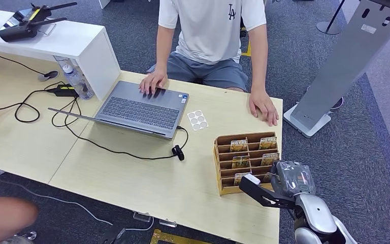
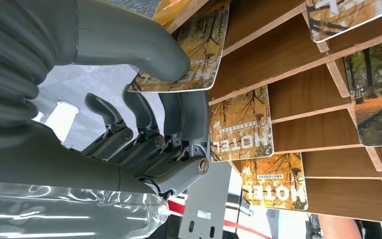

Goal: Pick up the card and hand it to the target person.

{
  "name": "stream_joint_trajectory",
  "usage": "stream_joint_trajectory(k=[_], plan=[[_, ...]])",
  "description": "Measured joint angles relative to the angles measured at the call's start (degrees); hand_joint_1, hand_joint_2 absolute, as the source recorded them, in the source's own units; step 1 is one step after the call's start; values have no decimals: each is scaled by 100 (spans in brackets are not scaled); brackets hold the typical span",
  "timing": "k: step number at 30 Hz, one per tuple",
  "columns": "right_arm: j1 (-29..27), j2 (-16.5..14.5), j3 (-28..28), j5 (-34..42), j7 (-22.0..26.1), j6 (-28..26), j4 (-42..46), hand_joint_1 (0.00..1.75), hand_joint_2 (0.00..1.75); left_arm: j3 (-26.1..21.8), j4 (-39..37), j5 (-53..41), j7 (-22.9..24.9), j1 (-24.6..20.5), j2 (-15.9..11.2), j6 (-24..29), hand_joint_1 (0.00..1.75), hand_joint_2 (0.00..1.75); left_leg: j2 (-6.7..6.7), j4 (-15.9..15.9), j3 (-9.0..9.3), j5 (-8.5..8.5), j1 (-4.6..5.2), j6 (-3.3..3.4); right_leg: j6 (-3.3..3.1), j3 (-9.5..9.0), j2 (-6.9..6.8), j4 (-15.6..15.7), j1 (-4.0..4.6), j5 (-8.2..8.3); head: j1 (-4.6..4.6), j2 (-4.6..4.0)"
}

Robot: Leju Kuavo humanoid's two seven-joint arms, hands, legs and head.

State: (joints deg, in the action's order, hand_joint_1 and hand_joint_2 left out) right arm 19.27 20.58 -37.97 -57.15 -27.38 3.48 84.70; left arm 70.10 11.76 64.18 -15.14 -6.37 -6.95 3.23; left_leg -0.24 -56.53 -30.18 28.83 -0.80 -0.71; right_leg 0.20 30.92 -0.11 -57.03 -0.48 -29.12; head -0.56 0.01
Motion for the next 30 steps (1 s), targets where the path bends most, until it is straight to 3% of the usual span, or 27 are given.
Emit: stream_joint_trajectory(k=[11,20,25,30], plan=[[-17,8,39,24,54,29,47,162,175,0,0,-30,-1,0,0,72,0,175,1,0,1,0,0,0,0,0,0,0,0,1,-1,0],[187,259,163,360,-137,210,942,162,175,0,0,38,-21,3,0,118,0,175,0,-1,-2,-1,0,1,1,1,0,0,-1,1,1,-1],[302,345,268,240,-123,55,1603,162,175,0,0,53,-36,4,0,94,0,175,0,-1,-2,0,0,0,1,2,0,0,-1,1,-1,0],[324,341,309,130,203,-441,2102,162,175,0,0,56,-44,3,0,79,0,175,0,-1,-3,0,0,0,1,2,0,-1,-1,1,-1,0]])
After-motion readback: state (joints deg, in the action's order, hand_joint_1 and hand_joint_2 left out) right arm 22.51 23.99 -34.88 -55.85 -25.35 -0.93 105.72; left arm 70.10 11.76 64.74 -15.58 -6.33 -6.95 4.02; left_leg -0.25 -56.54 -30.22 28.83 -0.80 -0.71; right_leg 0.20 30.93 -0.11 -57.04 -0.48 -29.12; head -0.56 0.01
